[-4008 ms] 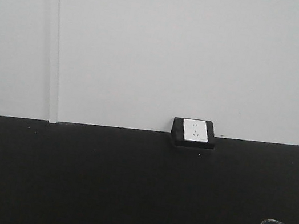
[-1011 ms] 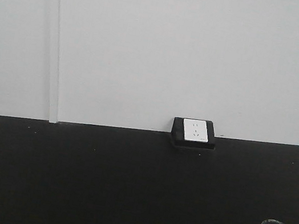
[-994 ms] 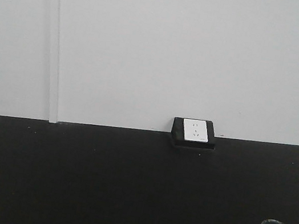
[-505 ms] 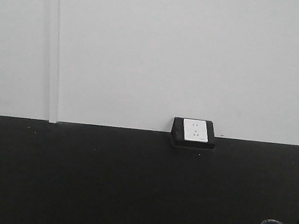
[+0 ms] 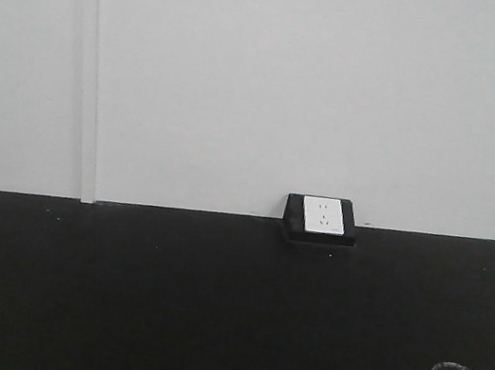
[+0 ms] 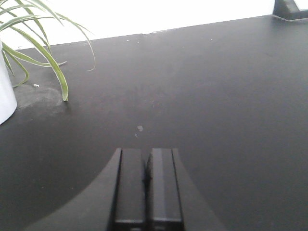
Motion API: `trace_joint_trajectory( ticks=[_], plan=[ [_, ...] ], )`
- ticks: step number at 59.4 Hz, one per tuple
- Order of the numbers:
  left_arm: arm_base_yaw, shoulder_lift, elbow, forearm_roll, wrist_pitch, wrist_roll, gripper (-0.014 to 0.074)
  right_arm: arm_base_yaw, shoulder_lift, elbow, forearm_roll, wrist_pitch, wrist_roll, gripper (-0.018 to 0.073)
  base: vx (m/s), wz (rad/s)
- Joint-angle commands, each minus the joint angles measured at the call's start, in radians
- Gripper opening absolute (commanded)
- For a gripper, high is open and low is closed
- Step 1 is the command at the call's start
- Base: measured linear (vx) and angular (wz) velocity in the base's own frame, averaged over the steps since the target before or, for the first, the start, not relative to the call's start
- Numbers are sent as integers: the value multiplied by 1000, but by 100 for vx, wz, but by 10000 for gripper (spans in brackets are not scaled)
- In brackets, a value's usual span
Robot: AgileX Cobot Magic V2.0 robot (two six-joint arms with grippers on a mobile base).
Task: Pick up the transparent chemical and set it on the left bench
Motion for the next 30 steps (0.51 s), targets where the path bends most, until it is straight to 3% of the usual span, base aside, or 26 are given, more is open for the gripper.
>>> trace_joint_trajectory(
  ticks=[1,9,30],
  plan=[
    [-2,-19,16,-1,-78,-8,-3,-5,-144,44,-49,11,77,-4,0,0],
    [-2,-19,16,-1,-78,-8,-3,-5,-289,92,-112,105,147,-3,0,0],
    [-2,-19,16,-1,-78,-8,-3,-5,-357,127,-176,104,172,-3,0,0]
  ],
)
